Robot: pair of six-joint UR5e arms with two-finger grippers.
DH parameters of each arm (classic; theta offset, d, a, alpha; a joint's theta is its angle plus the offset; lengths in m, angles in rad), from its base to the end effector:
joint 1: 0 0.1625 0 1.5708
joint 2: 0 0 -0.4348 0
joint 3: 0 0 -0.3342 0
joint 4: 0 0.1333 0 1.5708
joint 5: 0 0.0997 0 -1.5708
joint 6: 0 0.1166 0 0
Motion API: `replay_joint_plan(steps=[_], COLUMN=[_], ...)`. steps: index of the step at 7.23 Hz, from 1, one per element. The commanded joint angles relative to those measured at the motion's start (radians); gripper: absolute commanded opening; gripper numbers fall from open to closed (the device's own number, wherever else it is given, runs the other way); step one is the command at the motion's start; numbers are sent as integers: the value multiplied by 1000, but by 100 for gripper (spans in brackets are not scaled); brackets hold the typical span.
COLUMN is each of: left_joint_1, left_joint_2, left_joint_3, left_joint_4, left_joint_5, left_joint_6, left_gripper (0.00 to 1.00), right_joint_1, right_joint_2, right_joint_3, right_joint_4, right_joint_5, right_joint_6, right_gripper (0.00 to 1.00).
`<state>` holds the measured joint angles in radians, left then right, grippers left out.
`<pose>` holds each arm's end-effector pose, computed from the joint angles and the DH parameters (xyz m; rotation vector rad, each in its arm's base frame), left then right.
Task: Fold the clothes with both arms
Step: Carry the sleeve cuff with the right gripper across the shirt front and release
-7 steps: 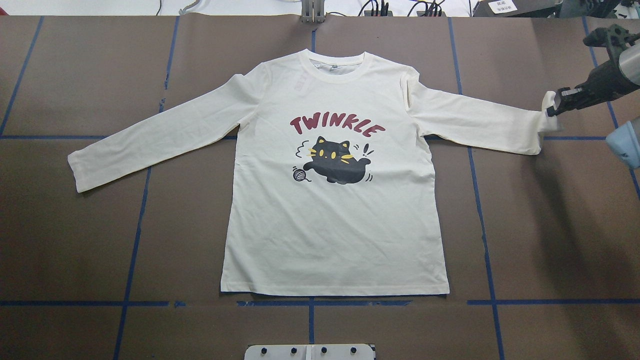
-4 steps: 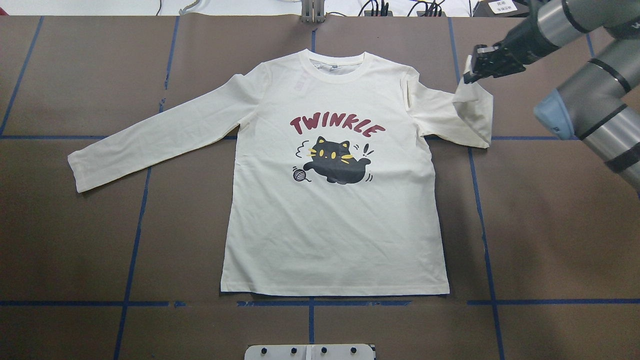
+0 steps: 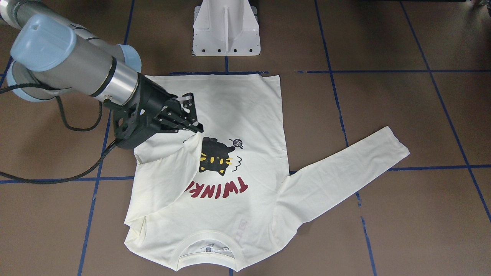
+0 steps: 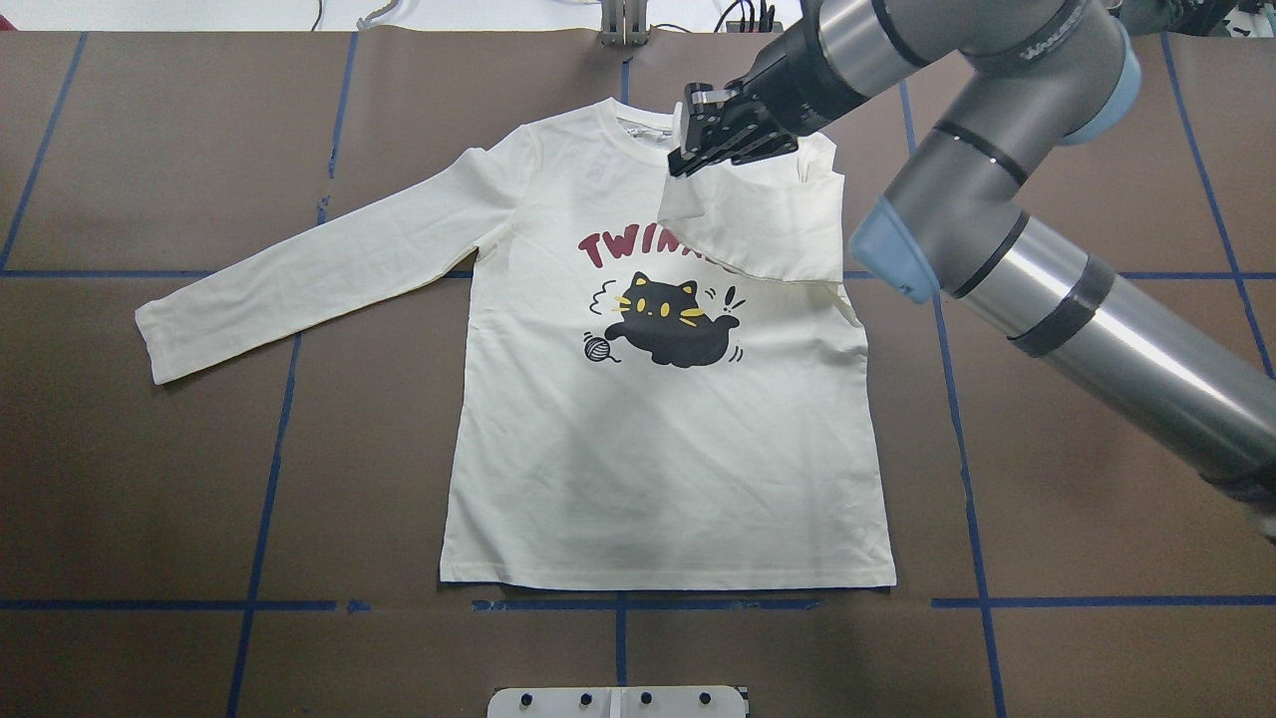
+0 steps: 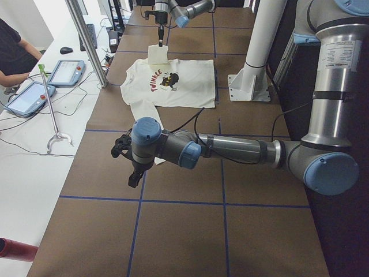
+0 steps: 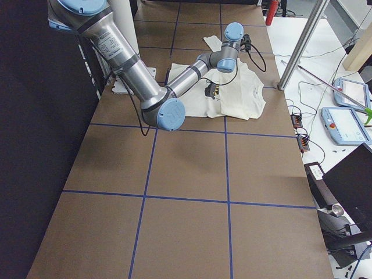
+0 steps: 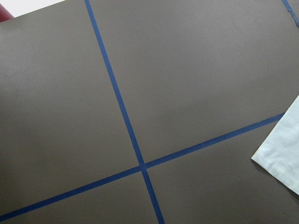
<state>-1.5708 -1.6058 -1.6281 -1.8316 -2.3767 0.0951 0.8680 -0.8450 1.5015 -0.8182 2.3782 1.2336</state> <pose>-0.0492 -0.4695 0.6075 0.3718 0.7817 0.2313 -0.3820 -0.5269 0.1983 0.1994 -1.4470 -0.1353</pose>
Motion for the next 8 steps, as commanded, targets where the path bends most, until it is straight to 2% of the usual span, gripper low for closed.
replay_joint_plan(steps=[1,3,4,6,7,8], left_joint_1=[0,0,0,2,2,3], left_joint_2=[0,0,0,-2,-3,-12], left_joint_3=[5,4,4,1,1,7], left_joint_4=[0,0,0,0,-1,0], left_joint_5=[1,1,1,1,1,1], left_joint_6=[0,-3,-2,-2,-2,-3], left_gripper=[100,100,100,100,100,100], right_joint_1=[-151,-200,-234,-321,-396,-447], right_joint_2=[-9,-25,-11,91,168,176], right_joint_3=[16,19,4,-160,-240,-253], right_joint_4=[86,111,97,93,91,91], right_joint_5=[-173,-233,-314,-460,-567,-668], right_joint_6=[32,30,27,15,15,14], right_gripper=[0,0,0,1,99,100])
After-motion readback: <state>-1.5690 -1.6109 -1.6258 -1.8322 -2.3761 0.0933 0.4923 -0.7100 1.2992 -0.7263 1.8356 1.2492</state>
